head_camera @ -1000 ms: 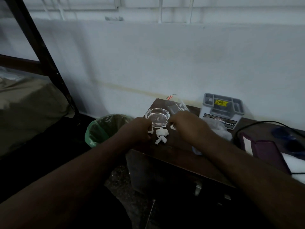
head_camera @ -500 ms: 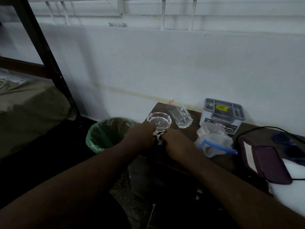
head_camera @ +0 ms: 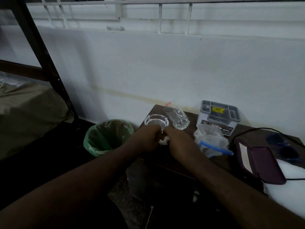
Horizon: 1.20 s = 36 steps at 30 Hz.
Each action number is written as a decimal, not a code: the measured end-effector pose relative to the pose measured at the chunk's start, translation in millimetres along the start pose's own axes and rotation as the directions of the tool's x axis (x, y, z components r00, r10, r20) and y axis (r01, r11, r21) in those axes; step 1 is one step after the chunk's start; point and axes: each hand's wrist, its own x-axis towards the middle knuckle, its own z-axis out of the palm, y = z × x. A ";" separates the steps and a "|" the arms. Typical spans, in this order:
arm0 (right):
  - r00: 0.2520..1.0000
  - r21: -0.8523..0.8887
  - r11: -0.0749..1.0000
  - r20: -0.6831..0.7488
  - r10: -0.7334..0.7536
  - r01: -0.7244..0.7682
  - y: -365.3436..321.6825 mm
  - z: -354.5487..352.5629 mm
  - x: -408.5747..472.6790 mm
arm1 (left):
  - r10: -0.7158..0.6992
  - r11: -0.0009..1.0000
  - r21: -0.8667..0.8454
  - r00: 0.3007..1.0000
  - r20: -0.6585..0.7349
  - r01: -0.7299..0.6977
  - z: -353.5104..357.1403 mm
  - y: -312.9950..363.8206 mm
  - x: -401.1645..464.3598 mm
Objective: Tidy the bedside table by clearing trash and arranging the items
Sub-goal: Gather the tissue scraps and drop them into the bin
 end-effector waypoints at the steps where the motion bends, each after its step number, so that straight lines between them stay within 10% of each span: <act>1: 0.979 0.013 0.979 0.007 -0.203 0.203 -21.8 -19.1 -12.7 | -0.020 0.997 -0.081 0.999 -0.030 0.017 -0.4 1.7 -1.0; 3: 0.932 0.223 0.909 0.011 -0.363 0.351 -28.5 -51.3 -29.7 | -0.078 0.967 -0.247 0.996 -0.052 0.062 0.4 4.0 -2.1; 14: 0.986 0.525 0.834 -0.089 -0.143 0.169 -32.6 -54.8 -16.1 | 0.121 0.940 -0.287 0.965 -0.233 -0.187 4.9 20.9 -0.2; 22: 0.851 0.021 0.897 -0.325 -0.412 0.442 1.2 -117.5 -40.9 | 0.009 0.933 -0.352 0.980 -0.200 -0.080 3.7 18.0 0.1; 27: 0.998 -0.192 0.980 -0.012 -0.057 0.054 52.6 -120.4 -30.1 | -0.063 0.864 -0.503 0.990 -0.127 -0.010 3.7 22.3 -1.1; 36: 0.988 -0.144 0.983 0.124 -0.095 0.113 72.2 -77.3 -22.3 | -0.077 0.756 -0.652 0.997 -0.004 0.055 3.1 33.8 -4.8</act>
